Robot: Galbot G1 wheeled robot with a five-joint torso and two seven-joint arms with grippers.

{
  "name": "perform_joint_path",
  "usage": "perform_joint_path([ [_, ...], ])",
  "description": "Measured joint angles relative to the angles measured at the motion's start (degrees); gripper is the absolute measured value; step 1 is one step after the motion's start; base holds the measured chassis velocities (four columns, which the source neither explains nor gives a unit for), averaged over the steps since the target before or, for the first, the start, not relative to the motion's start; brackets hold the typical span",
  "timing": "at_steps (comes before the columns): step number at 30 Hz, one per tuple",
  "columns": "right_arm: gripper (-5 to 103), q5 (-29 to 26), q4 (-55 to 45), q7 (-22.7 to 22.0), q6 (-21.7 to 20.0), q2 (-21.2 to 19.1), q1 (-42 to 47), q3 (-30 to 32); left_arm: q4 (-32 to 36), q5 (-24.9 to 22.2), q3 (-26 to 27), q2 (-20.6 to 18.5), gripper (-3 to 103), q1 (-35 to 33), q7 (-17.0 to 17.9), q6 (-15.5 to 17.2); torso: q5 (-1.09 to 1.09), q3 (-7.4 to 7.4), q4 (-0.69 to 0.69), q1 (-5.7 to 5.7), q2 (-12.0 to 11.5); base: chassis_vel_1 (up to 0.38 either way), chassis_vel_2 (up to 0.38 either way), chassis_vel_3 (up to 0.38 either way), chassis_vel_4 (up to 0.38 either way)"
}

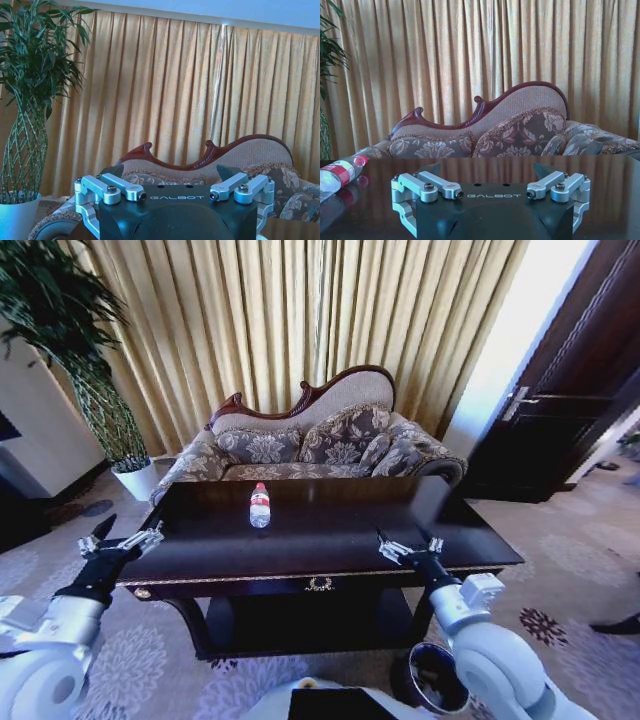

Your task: Move to the front of the table and place the trash on the table into the trash bin.

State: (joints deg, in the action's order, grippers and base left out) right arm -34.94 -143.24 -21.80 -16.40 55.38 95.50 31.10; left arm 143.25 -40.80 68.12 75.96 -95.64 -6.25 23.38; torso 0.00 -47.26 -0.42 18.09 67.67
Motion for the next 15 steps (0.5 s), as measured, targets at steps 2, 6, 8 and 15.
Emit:
perform_joint_path([
  [2, 100, 0.1, 0.0, 0.0, 0.2, 0.0, -0.1, 0.0, 0.0, 0.0, 0.0, -0.2, 100, 0.0, 0.0, 0.0, 0.0, 0.0, 0.0, 0.0, 0.0, 0.0, 0.0, 0.0, 0.0],
  [6, 100, 0.1, 0.0, 0.0, 0.3, 0.0, -0.4, -0.1, 0.0, 0.0, 0.1, -0.5, 100, 0.0, 0.1, 0.1, 0.0, 0.0, 0.0, 0.0, 0.0, 0.0, 0.0, 0.0, 0.0],
  [8, 100, 0.1, 0.0, 0.0, 0.3, 0.0, -0.6, -0.2, 0.0, 0.0, 0.1, -0.5, 100, 0.0, 0.2, 0.1, 0.0, 0.01, 0.0, -0.01, 0.0, 0.0, 0.0, 0.0, 0.0],
  [15, 100, 0.1, 0.0, 0.0, 0.4, 0.0, -0.6, -0.4, 0.0, 0.0, -0.1, -1.0, 100, 0.3, 0.7, 0.2, 0.0, 0.0, 0.0, 0.0, 0.0, 0.0, 0.0, 0.0, 0.0],
])
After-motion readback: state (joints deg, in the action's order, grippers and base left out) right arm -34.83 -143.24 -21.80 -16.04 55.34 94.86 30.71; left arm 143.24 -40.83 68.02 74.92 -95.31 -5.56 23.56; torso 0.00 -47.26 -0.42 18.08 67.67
